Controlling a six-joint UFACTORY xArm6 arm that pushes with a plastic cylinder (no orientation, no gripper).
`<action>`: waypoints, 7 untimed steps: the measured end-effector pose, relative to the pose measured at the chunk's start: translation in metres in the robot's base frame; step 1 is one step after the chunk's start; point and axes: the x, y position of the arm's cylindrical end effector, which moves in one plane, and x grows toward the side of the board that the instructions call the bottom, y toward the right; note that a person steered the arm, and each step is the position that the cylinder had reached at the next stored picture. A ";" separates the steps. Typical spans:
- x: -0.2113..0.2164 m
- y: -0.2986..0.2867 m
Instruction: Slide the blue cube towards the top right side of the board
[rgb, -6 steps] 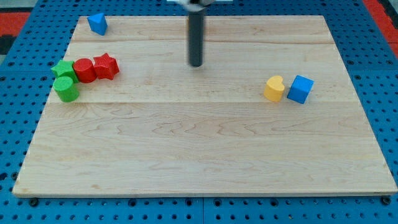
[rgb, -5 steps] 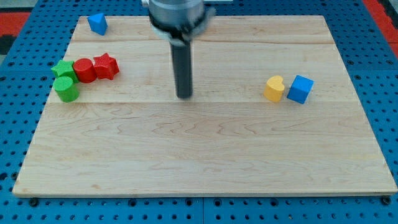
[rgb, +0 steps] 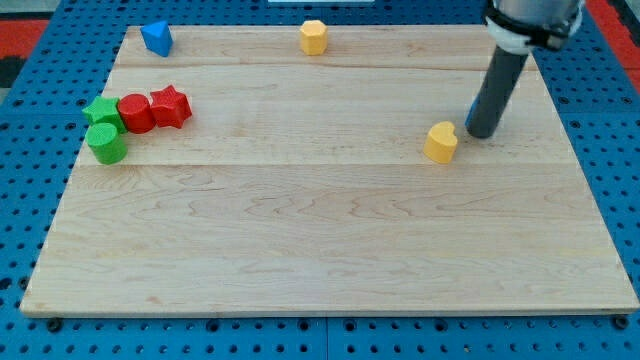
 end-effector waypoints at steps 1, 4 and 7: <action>-0.015 0.025; 0.015 0.098; 0.001 0.071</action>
